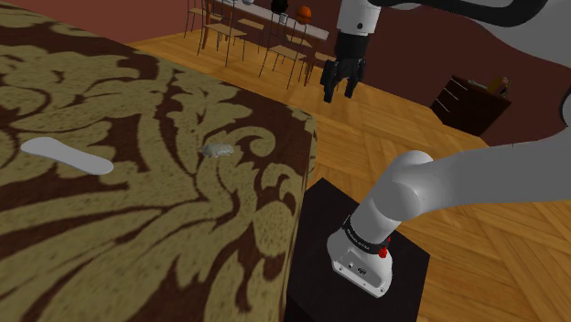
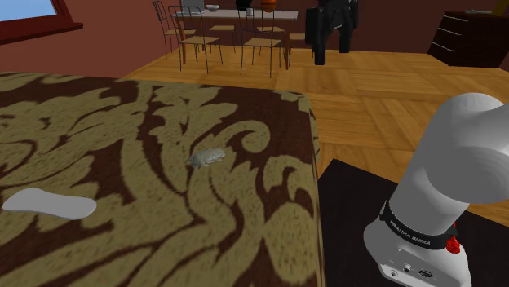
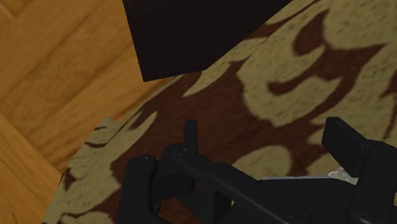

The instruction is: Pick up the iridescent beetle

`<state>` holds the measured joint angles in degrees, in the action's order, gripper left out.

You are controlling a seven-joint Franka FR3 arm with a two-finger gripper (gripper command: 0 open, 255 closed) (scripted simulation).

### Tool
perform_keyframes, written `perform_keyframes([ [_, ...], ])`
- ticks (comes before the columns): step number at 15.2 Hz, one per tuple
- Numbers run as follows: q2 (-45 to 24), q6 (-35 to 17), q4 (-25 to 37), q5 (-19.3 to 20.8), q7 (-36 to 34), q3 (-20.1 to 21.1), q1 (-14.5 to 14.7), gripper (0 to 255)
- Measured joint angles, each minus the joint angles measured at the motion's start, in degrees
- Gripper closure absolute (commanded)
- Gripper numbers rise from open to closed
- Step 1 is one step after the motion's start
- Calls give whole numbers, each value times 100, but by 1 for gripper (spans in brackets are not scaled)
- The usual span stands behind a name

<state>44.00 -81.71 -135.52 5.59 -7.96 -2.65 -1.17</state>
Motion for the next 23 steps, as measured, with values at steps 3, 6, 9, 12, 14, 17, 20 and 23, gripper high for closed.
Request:
perform_keyframes([
  [3,-158,-275,-84,34,214,-74,81,0],
  [6,-512,-820,-181,41,654,-173,290,0],
  [9,-896,-1457,-329,60,1169,-307,489,0],
  [12,-1429,-2060,-302,9,1650,-383,722,0],
  [14,-1767,-2461,-299,-36,1986,-429,870,0],
  [17,-2255,-2983,-238,-127,2512,-486,1080,0],
  [20,-2738,-3491,-173,-264,3009,-483,1302,0],
  [23,-3268,-3968,-35,-421,3560,-483,1495,0],
])
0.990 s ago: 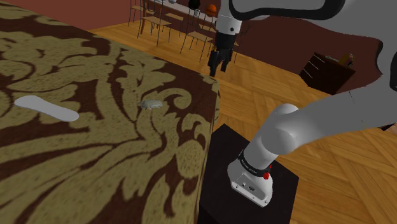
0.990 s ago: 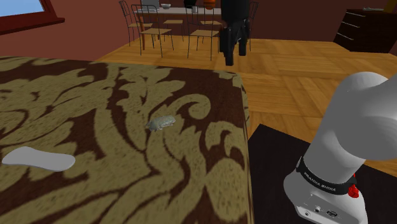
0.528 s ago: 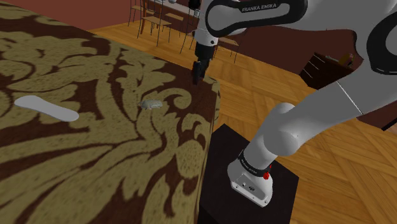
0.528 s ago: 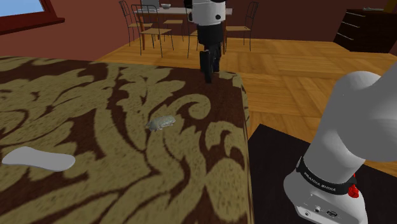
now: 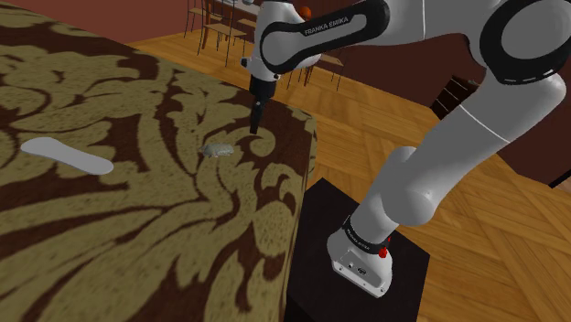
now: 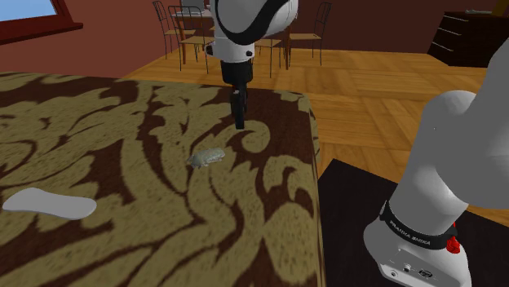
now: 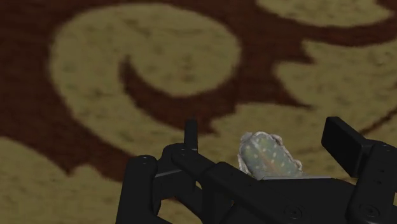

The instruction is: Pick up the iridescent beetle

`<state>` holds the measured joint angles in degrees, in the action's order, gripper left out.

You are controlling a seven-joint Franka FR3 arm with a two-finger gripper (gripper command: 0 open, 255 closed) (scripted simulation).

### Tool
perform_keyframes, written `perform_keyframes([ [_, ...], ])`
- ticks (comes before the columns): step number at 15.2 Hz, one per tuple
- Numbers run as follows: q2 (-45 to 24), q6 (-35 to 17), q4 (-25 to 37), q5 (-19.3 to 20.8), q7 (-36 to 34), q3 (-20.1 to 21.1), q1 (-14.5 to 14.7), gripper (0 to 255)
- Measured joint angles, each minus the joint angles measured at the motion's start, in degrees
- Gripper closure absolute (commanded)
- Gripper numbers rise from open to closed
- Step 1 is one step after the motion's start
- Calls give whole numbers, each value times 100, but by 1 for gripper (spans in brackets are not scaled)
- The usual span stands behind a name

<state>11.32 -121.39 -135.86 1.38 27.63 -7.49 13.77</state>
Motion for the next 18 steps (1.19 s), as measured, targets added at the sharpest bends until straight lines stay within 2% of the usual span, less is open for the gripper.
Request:
perform_keyframes([
  [8,-1227,-955,473,-487,1378,220,420,0],
  [16,-1704,-1561,359,-616,1570,271,453,0],
  [17,-1716,-1582,351,-620,1572,272,454,255],
  [18,-1724,-1594,348,-622,1572,273,455,255],
])
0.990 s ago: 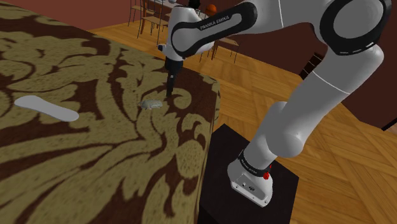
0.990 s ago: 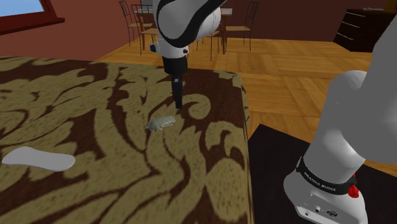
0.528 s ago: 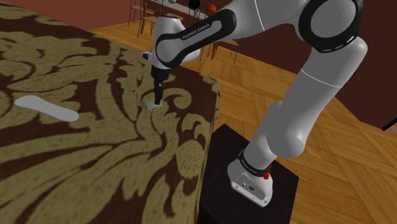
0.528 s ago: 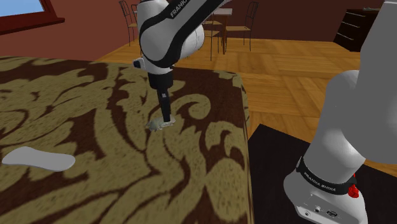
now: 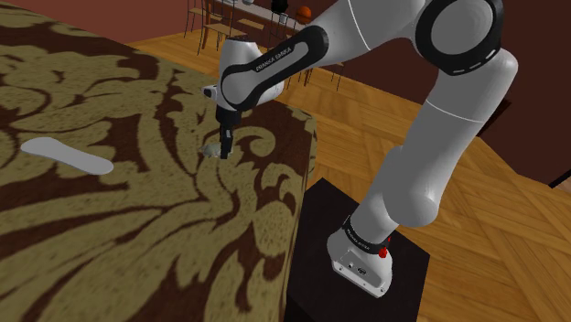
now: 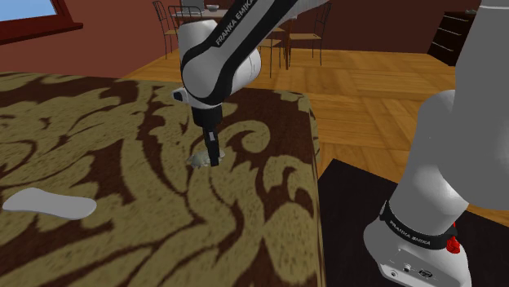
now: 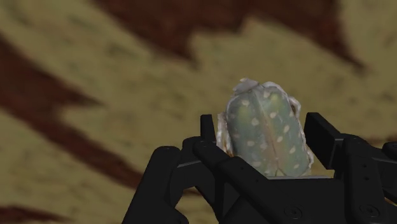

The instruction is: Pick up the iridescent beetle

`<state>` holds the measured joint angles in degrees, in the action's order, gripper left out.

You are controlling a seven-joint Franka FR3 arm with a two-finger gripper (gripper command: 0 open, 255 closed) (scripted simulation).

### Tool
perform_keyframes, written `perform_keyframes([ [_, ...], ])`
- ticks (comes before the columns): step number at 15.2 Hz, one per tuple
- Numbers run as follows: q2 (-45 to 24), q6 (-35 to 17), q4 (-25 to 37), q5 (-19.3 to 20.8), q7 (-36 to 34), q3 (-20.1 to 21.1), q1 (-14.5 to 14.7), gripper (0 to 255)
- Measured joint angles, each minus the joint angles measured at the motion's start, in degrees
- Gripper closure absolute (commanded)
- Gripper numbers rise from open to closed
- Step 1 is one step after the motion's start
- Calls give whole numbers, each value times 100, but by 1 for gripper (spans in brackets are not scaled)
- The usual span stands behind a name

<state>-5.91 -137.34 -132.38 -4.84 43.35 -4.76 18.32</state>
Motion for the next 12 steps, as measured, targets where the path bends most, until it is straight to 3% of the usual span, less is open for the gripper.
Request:
perform_keyframes([
  [12,108,142,37,24,-14,-7,-3,255],
])
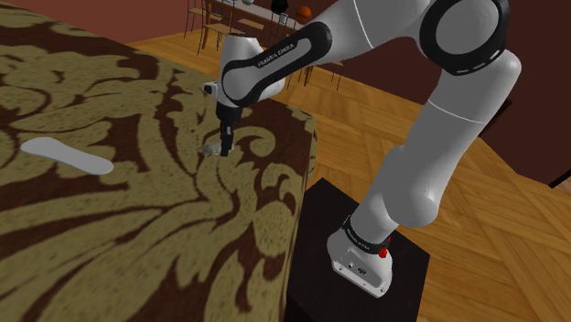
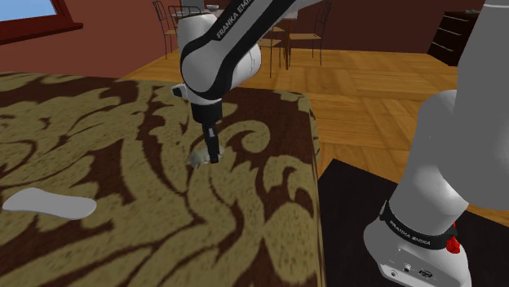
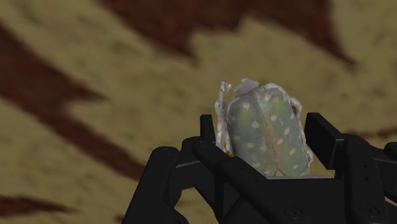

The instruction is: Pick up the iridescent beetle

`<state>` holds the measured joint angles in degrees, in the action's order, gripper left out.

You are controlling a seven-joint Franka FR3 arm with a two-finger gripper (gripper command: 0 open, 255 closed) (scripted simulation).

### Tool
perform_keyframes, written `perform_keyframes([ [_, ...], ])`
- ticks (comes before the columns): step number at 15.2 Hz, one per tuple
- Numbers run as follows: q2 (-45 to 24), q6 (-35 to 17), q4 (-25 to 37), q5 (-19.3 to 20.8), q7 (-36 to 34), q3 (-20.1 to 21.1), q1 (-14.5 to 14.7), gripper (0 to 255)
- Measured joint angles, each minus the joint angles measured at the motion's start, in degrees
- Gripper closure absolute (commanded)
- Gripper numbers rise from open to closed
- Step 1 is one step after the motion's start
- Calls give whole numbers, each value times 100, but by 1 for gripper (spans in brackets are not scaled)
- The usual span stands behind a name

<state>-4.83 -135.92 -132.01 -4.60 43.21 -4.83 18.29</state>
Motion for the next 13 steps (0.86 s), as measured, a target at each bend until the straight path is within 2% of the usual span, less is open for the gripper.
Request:
perform_keyframes([
  [13,609,943,343,126,-121,-11,0,255],
])
